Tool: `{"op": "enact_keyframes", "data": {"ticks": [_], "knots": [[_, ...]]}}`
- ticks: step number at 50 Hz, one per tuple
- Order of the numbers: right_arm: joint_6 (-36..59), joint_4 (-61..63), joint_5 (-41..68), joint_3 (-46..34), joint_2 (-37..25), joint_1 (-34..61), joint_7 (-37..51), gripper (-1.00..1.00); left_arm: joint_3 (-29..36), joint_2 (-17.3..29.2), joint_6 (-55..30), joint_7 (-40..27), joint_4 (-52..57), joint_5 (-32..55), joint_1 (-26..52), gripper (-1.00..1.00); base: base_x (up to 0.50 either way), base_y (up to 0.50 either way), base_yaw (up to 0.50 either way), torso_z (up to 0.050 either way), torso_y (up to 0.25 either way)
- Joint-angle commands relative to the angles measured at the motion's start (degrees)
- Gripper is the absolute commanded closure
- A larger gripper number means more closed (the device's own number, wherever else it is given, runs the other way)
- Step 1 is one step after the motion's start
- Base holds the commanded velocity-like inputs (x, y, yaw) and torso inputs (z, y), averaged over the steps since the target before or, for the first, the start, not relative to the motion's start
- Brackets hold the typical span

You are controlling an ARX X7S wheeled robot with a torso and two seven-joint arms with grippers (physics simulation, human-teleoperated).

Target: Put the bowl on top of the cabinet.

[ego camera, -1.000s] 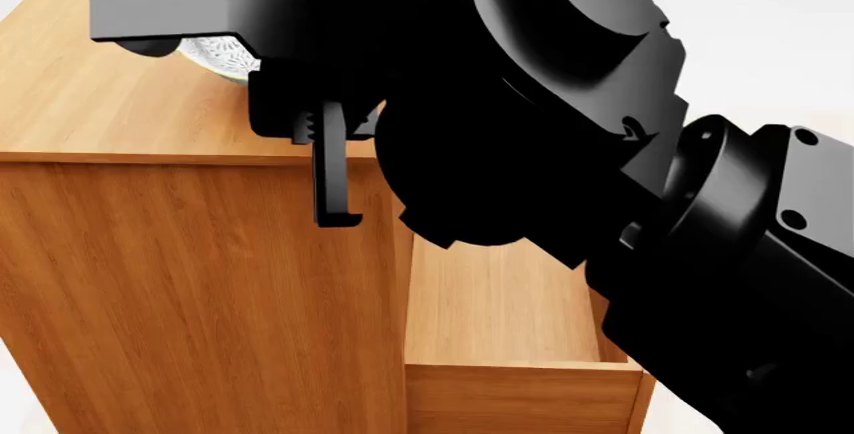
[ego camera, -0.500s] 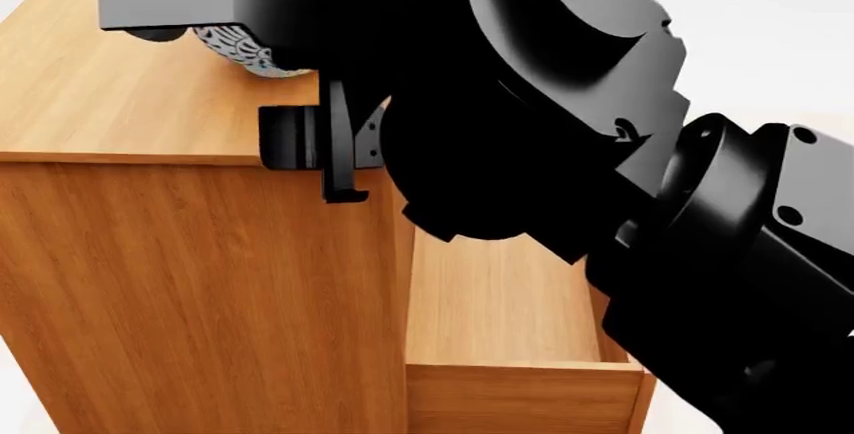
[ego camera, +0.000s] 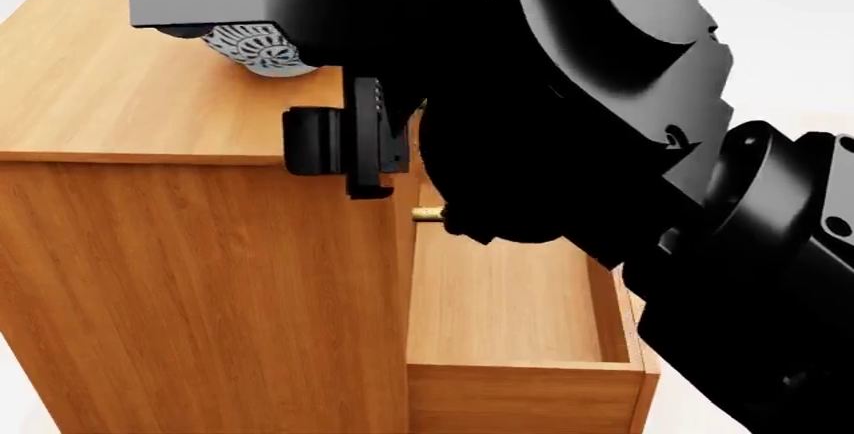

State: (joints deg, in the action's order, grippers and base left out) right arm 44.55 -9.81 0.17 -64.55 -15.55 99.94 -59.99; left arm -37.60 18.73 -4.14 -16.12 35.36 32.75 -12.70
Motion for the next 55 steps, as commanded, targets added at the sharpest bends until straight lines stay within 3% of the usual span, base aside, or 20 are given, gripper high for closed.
{"op": "enact_keyframes", "data": {"ticks": [1,20,28,42,55], "knots": [[-0.4,9.1,1.4,1.6,-7.3,-2.7,0.0,-1.00,0.4,0.0,0.0,-0.1,0.1,-0.3,-0.1,-1.00,0.00,0.00,0.00,0.000,0.000],[6.4,37.8,8.5,16.7,-21.7,-13.9,7.6,-1.00,0.7,0.4,-0.1,-0.4,0.3,-0.5,0.0,-1.00,0.00,0.00,0.00,0.000,0.000],[11.3,49.2,12.4,24.6,-25.6,-23.0,13.9,-1.00,1.1,0.4,0.0,-0.3,0.1,-0.7,0.1,-1.00,0.00,0.00,0.00,0.000,0.000],[16.1,62.8,21.5,43.1,-30.3,-51.1,26.6,-1.00,0.5,0.5,-0.1,-0.7,0.7,0.0,-0.2,-1.00,0.00,0.00,0.00,0.000,0.000],[13.3,67.5,28.3,65.4,-27.5,-80.1,35.1,-1.00,0.1,0.7,-0.3,-1.0,1.2,0.7,-0.6,-1.00,0.00,0.00,0.00,0.000,0.000]]}}
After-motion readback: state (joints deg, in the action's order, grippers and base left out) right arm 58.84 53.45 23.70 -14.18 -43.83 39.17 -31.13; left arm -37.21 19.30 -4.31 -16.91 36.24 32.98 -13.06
